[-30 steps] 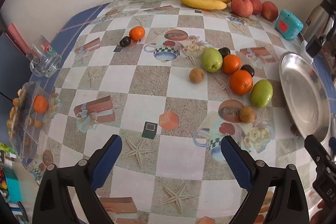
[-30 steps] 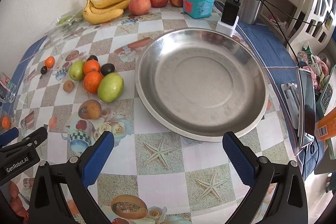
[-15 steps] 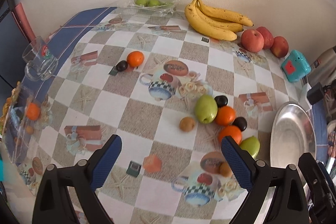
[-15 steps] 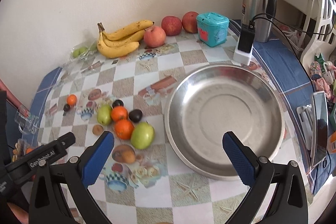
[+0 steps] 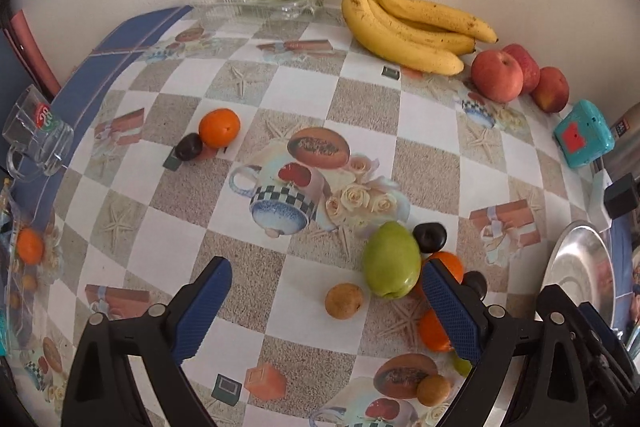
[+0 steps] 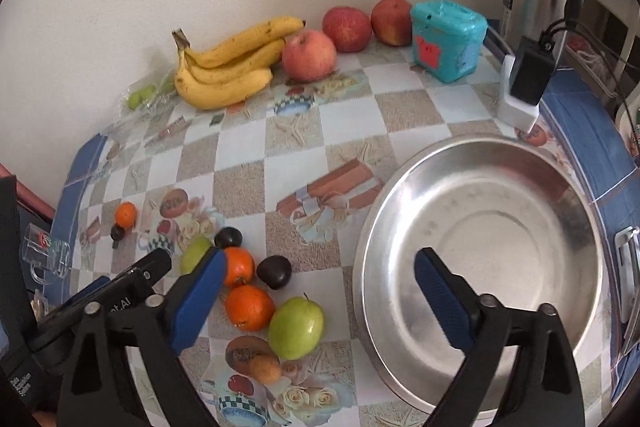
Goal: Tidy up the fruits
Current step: 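Move the right tool to the green apple and close around it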
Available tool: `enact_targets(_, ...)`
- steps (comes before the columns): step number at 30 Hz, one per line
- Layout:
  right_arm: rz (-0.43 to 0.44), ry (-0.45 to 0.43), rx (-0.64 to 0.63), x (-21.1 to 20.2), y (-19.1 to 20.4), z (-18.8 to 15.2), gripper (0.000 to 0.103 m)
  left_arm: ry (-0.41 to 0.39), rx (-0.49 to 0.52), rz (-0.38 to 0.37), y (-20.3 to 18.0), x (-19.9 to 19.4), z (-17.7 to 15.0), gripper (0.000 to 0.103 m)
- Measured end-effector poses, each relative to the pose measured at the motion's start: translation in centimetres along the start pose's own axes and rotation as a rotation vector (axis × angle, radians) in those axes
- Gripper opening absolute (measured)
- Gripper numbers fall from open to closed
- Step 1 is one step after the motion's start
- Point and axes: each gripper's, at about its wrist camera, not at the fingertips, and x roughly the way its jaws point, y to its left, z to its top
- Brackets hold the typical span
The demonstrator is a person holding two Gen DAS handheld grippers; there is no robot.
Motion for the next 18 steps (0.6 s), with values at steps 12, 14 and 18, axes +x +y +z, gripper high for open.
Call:
enact_targets(12,0.035,0.069,0.001,0.8,0.1,-1.8,0.067,0.041,-0.033,-0.060,1.0,0.1,-1.4,0.084)
enact_targets(14,0.038,0.080,-0.003,0.7,0.2,-2.0,0.066,0.055,-0.043,-0.064,1.2,0.3,-1.6,0.082)
enact_targets(18,0.067,0.103,0.000,0.9,0.3,-2.4,0.066,0.086,-0.052,-0.074,1.3,1.1,-1.6,0.074)
